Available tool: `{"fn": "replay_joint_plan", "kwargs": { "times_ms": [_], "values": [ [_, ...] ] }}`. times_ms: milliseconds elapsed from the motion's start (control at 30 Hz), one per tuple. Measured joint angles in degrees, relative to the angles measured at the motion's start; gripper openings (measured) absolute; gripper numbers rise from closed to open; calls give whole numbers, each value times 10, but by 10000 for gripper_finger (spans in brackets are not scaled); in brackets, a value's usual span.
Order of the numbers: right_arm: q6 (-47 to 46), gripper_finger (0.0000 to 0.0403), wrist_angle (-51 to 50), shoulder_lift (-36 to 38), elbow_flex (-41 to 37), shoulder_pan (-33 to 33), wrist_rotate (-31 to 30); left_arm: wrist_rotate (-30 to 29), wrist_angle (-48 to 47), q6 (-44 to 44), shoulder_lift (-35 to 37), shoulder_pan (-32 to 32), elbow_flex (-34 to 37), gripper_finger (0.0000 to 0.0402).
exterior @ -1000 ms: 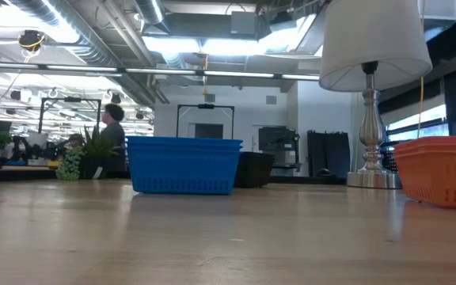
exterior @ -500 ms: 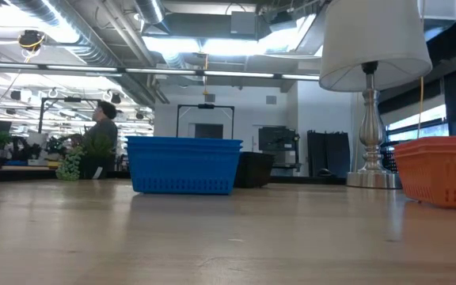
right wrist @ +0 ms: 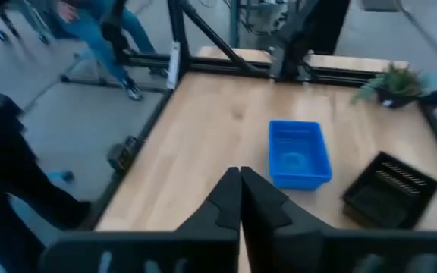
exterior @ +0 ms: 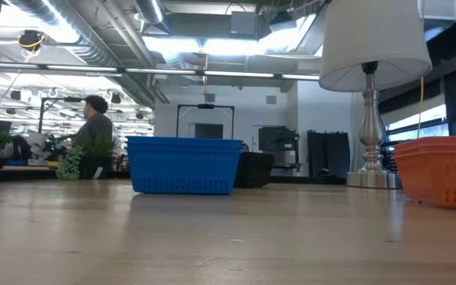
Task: Stack baskets by color
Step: Return to Home Position
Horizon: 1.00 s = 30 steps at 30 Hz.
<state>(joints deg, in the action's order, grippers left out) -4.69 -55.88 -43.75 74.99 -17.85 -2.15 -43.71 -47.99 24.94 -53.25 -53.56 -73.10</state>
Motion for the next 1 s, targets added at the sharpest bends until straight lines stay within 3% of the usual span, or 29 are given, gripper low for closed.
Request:
{"fn": "replay_joint_plan", "kwargs": {
  "times_ms": [167,433,833,1000],
  "values": [
    [-39,0,54,61,-84,0,24,66,214,-106,106,-4,140,0],
    [-58,0,183,164,-207,0,69,168,407,-192,231,37,312,0],
    [-91,0,190,313,-290,0,42,290,458,-234,388,135,440,0],
    [-101,0,187,383,-316,0,22,297,477,-240,445,159,493,0]
  ]
}}
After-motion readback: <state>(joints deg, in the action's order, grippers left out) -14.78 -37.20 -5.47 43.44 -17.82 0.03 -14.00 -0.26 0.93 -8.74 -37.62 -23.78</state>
